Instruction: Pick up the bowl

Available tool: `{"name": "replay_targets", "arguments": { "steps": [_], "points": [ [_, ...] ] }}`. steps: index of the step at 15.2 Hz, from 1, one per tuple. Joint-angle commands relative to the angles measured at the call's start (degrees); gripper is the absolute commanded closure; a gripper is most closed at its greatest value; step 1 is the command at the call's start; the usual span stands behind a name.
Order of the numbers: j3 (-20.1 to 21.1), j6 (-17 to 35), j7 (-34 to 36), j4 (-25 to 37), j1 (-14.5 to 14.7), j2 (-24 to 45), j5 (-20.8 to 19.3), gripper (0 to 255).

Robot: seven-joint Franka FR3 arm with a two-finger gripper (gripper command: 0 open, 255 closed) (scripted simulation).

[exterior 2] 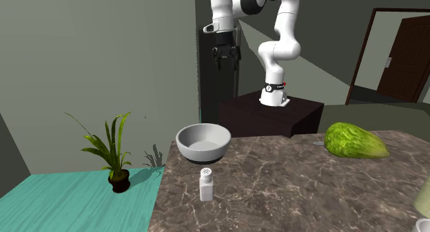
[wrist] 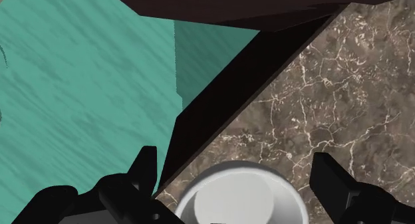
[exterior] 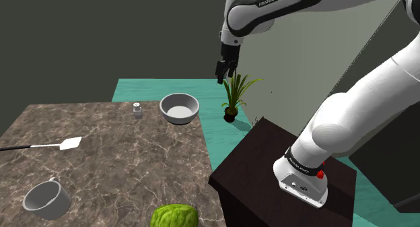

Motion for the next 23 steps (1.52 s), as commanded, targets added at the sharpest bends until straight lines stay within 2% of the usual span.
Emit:
{"name": "replay_targets", "arguments": {
  "steps": [1,7,12,21,23],
  "points": [
    [-0.6,2.8,-0.9,1.3,-0.2,4.0,0.2,0],
    [-0.9,9.9,-2.3,7.9,-0.1,17.6,1.8,0],
    [-0.7,13.7,-3.4,15.5,-0.5,29.0,3.4,0],
    [0.2,15.9,-4.5,34.0,-1.7,49.5,5.2,0],
    [0.2,16.4,-4.6,34.4,-1.7,50.4,5.3,0]
  ]
}}
